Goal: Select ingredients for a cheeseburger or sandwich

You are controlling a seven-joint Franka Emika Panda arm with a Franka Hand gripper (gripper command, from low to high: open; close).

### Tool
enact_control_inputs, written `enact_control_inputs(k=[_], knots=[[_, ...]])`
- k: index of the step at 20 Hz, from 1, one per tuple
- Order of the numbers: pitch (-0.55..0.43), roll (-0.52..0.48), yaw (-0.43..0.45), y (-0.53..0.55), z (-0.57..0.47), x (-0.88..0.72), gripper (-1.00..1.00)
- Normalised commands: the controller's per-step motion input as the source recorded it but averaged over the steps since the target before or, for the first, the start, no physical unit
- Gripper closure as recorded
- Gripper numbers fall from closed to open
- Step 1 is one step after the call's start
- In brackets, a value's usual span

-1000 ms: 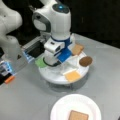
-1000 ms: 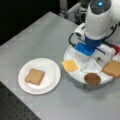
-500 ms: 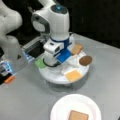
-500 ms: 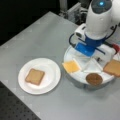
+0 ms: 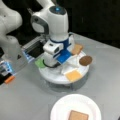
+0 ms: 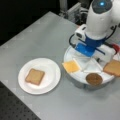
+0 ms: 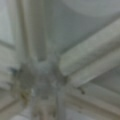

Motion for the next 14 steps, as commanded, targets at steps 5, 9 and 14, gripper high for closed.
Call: enact_control_inputs(k=[5, 9, 14], knots=[[-0.131, 0.192, 0.113, 0.16, -0.18, -0.17, -1.00], [-0.059, 0.222, 0.151, 0.12, -0.14, -0.19, -1.00], [-0.061, 0.124, 0.175, 0.14, -0.10, -0.18, -1.00]])
